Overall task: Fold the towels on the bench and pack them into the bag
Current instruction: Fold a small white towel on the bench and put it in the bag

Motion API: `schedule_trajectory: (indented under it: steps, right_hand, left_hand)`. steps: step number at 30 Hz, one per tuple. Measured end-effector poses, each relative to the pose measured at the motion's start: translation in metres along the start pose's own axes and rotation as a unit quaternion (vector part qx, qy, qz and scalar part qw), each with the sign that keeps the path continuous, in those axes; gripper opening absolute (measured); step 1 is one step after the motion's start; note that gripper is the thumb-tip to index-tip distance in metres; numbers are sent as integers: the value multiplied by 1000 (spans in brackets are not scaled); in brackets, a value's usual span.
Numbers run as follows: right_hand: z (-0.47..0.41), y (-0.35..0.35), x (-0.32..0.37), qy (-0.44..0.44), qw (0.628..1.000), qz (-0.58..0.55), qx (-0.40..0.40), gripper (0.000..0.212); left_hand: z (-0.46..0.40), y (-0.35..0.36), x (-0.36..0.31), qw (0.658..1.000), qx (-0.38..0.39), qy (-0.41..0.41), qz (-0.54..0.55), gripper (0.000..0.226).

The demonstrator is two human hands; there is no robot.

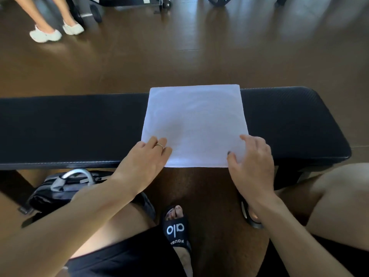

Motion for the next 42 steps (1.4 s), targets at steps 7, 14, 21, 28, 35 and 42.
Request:
schedule_trajectory:
  steps: [7,14,21,28,35,42]
  right_hand:
    - [28,-15,-33,204,954,-212,-59,29]
    - [39,7,-50,358,833,-420,-35,22]
    - [24,-7,-50,327,842,-426,-57,15]
    - [-11,-26,-36,233,939,-251,-16,18]
    - [-21,-28,-33,170,975,-134,57,18]
    - [-13,-29,-43,174,969,-172,39,9]
  left_hand:
    - [11,-9,-1,1000,-11,-8,-12,46]
    - [18,-6,2,999,37,-19,-15,38]
    - [17,-4,6,999,38,7,-25,26]
    - [15,-10,5,1000,10,14,-10,27]
    - [18,0,15,996,-51,65,-24,31]
    - [28,9,18,989,-50,119,-78,21]
Point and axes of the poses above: each hand's wrist, its own z-axis away from the middle knuckle, its own y-axis out of the palm, x = y × z, the point moved 7 cm from there along -z, towards the middle knuckle, and after that the axes turned 11 degrees about -z, right-handed, at the moved point
